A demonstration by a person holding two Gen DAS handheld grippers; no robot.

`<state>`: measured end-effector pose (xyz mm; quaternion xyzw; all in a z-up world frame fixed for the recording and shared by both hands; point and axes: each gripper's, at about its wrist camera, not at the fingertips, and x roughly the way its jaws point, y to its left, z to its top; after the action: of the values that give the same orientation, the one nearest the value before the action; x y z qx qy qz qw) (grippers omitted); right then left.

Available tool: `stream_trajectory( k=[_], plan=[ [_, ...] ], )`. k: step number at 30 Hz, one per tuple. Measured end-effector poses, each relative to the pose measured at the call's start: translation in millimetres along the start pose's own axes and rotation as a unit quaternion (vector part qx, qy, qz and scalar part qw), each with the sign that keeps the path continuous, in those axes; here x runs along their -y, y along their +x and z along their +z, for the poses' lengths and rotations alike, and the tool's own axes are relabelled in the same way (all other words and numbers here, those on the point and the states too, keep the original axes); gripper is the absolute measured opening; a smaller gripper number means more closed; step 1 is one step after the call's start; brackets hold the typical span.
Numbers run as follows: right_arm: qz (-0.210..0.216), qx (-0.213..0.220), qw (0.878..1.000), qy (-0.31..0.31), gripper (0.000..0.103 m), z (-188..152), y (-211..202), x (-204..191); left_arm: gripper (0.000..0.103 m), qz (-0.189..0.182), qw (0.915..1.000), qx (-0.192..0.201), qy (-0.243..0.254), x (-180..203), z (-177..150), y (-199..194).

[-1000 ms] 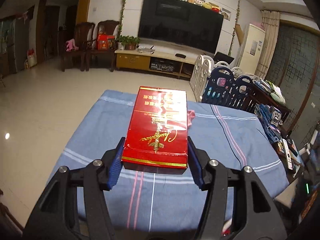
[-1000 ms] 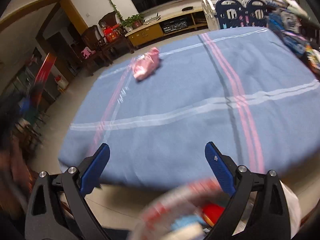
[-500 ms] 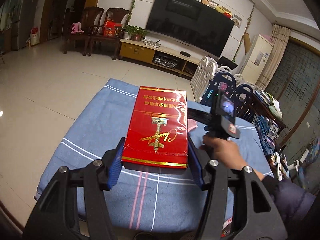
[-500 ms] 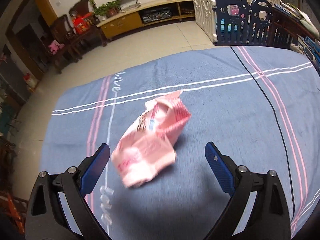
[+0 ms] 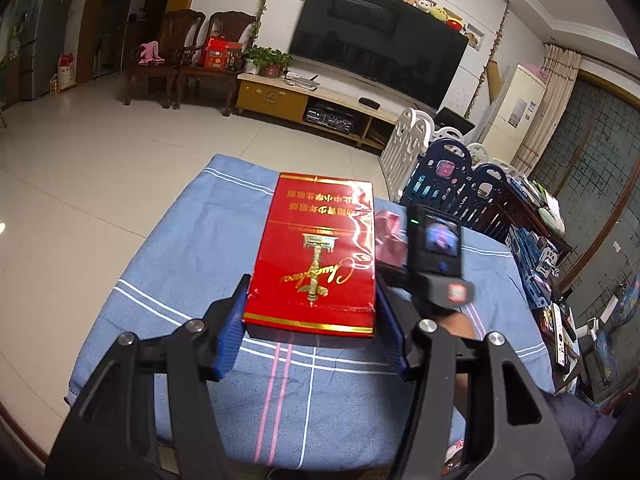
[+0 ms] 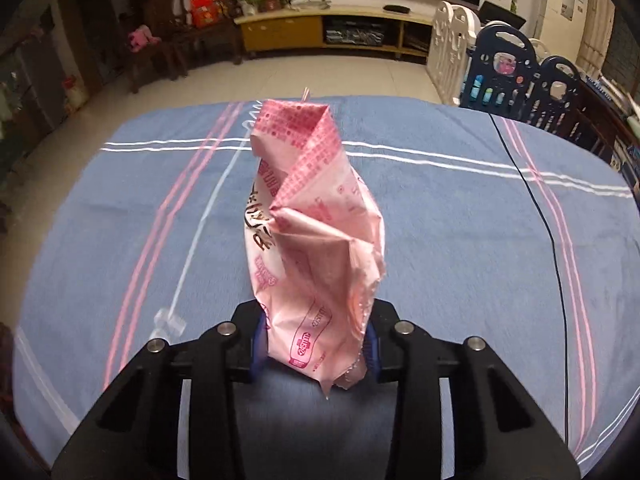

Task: Collect trash
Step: 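Carry the red box and pink bag over the bin and release both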

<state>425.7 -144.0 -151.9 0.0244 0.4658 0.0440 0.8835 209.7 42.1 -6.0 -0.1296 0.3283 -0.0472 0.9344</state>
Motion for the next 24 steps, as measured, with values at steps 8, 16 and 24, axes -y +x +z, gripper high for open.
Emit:
stream_trajectory(
  k=[8, 16, 24],
  plan=[
    [0.128, 0.086, 0.988, -0.014, 0.038, -124.2, -187.4, 38.8, 0.058, -0.006, 0.9994, -0.011, 0.033, 18.1, -8.6, 5.3],
    [0.113, 0.101, 0.987, 0.043, 0.038, -269.8, -323.3, 104.7, 0.058, -0.119, 0.9778, -0.069, 0.158, 99.5, -59.4, 4.4],
    [0.068, 0.131, 0.985, 0.093, 0.1, -335.0, -374.5, 131.8, 0.059, -0.234, 0.9075, -0.13, 0.324, 189.8, -172.8, -43.2]
  ],
)
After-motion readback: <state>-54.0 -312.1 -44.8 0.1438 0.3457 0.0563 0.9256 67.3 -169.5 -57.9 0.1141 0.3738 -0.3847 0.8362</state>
